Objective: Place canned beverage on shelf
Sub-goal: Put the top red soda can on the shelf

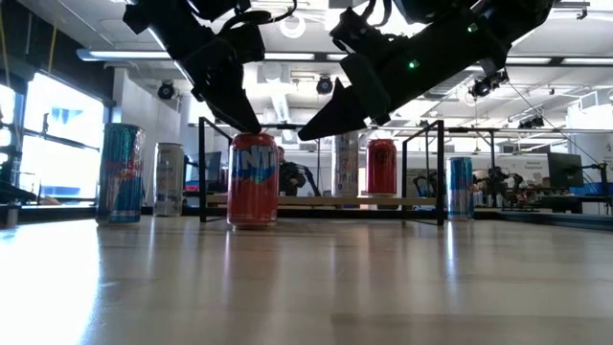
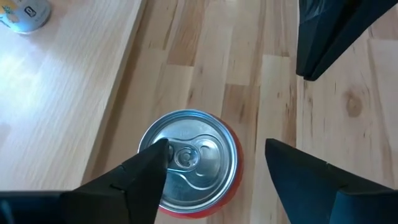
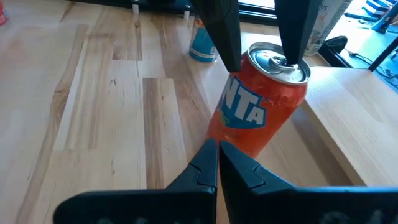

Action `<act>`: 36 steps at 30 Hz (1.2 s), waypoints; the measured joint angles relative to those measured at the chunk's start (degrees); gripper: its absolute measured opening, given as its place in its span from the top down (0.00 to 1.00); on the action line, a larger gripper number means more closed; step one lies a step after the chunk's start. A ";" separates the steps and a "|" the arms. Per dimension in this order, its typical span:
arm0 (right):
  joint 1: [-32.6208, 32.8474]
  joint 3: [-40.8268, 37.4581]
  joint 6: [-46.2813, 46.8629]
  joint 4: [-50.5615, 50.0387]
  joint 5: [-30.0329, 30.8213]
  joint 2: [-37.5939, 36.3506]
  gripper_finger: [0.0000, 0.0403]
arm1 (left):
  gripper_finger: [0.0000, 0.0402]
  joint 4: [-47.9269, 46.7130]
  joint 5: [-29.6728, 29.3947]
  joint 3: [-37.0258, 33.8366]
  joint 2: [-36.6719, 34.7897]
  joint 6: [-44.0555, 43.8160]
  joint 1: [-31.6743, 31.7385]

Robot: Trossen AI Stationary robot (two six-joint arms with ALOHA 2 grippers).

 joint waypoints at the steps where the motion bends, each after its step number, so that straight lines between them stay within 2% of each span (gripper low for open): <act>1: 0.00 0.00 0.00 0.00 -0.05 0.00 1.00 | 0.34 -0.20 0.00 0.00 -0.02 -0.18 0.00; 8: 0.00 -0.02 -0.46 0.00 -2.31 0.00 1.00 | 0.34 -1.06 -0.20 0.04 -0.04 -0.81 -0.17; 24: 0.00 -0.02 -0.93 0.02 -2.30 0.00 1.00 | 0.34 -1.72 1.11 0.04 -0.68 -0.25 -0.11; 36: 0.00 -0.02 -1.48 0.05 -2.34 0.00 1.00 | 0.34 -1.11 -0.74 -0.11 -2.07 0.62 -0.11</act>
